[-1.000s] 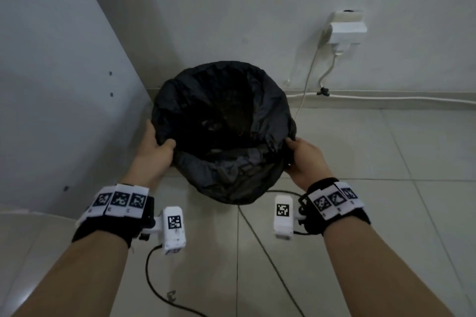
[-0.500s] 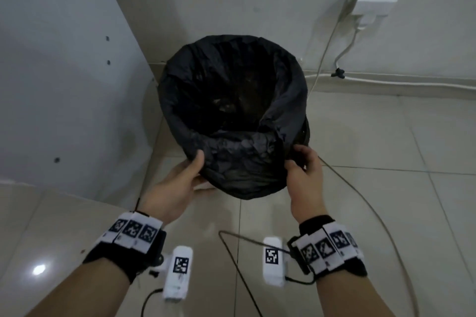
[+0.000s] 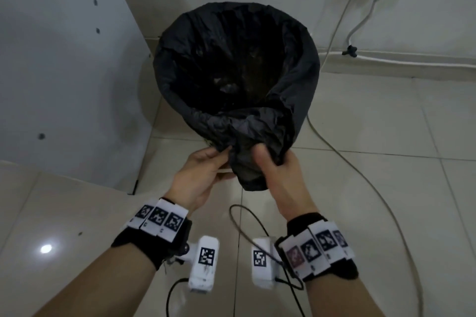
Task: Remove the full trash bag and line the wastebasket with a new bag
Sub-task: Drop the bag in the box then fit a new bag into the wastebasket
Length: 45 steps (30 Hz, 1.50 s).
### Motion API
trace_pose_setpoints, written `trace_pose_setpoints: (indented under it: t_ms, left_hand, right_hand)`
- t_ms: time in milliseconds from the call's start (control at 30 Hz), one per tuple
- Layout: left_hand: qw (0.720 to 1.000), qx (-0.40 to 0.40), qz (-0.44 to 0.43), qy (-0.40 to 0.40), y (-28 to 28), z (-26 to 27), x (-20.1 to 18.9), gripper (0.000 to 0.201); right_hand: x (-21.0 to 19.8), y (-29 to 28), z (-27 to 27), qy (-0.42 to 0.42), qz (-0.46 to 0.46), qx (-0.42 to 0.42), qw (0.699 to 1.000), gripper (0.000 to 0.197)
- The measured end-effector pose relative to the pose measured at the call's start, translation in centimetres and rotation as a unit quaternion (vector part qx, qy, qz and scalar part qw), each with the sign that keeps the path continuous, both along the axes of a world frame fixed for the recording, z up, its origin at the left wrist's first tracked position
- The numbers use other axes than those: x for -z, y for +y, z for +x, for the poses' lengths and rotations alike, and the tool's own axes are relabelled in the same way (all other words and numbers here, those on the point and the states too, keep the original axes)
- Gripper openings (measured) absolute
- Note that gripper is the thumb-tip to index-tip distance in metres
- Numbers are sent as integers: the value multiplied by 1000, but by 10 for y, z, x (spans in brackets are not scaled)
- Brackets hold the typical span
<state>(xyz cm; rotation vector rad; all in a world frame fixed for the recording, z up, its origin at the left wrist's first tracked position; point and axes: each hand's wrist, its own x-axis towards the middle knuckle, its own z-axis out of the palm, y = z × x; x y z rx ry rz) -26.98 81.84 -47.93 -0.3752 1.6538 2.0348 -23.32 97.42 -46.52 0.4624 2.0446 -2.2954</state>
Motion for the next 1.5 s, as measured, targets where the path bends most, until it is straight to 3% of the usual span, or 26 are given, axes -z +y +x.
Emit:
trace_pose_setpoints:
  t_ms: [67,100,167,233,267,300,367,433,600,633,700,733,767,800,867,900,933,1033,1100,1200,1267,1333,1367,1433,1500]
  left_hand:
    - [1000,-10,-2,2,3,1,-1,20]
    - [1000,-5,8,-4,4,1,-1,22]
    - [998,24,50,-34,6,-1,-3,37]
    - [990,46,101,-91,10,-5,-7,50]
    - [984,50,123,-115,12,-6,-11,51]
    - [981,49,139,-126,13,-7,-12,49]
    - [984,39,137,-107,17,-9,-12,42]
    - [992,25,102,-74,17,-9,-10,33]
    - [998,26,39,-42,20,-13,-10,34]
    - [999,25,30,-36,21,-13,-9,36]
    - [999,14,26,-28,25,-11,-7,38]
    - [999,12,40,-28,27,-10,-7,39]
    - [997,14,63,-31,30,-8,-6,41]
    - [995,17,95,-38,32,-5,-6,43]
    - [986,12,150,-72,37,-4,-7,46]
    - [982,15,166,-92,40,-4,-8,44]
    - [978,23,176,-110,44,-5,-8,42]
    - [977,41,176,-117,52,-8,-10,38]
    - [984,25,148,-94,55,-10,-8,27]
    - [996,18,72,-38,59,-14,-7,20]
    - [998,7,54,-25,62,-14,-7,14]
    - [997,-20,66,-21,64,-15,-9,10]
    - [997,-26,67,-21,65,-15,-11,10]
    - [997,-12,74,-25,63,-15,-11,10]
    - [994,20,106,-32,56,-14,-9,20]
  right_hand:
    - [3,-6,1,5,112,41,993,36]
    - [4,-8,-1,-2,89,62,994,21]
    - [0,-12,-7,-56,-152,77,984,15]
    - [-7,-13,-14,-148,-390,59,907,19]
    - [-10,-12,-17,-191,-436,42,879,18]
    - [-12,-12,-20,-222,-442,26,869,19]
    - [-9,-9,-24,-253,-409,12,877,17]
    - [-7,-3,-21,-252,-328,34,910,18]
    - [-19,7,7,-160,-107,22,981,59]
    - [-23,6,12,-120,-42,37,991,56]
    - [-27,4,19,-16,81,106,991,33]
    - [-28,3,19,6,87,134,987,22]
    - [-26,2,16,-6,35,160,986,20]
    - [-24,2,10,-51,-81,174,980,24]
    - [-22,2,-2,-167,-342,154,912,26]
    - [-21,4,-9,-208,-404,133,881,25]
    - [-20,5,-14,-231,-419,114,871,22]
    - [-14,9,-22,-252,-377,99,886,16]
    - [-20,13,-21,-260,-302,102,912,13]
    - [-34,21,-6,-176,-122,114,970,8]
    - [-41,20,6,-89,1,83,993,17]
    - [-35,19,14,-23,186,17,982,28]
    - [-30,18,14,-9,225,17,974,27]
    - [-20,19,7,-36,143,84,985,22]
    - [-16,23,-2,-107,-84,144,980,23]
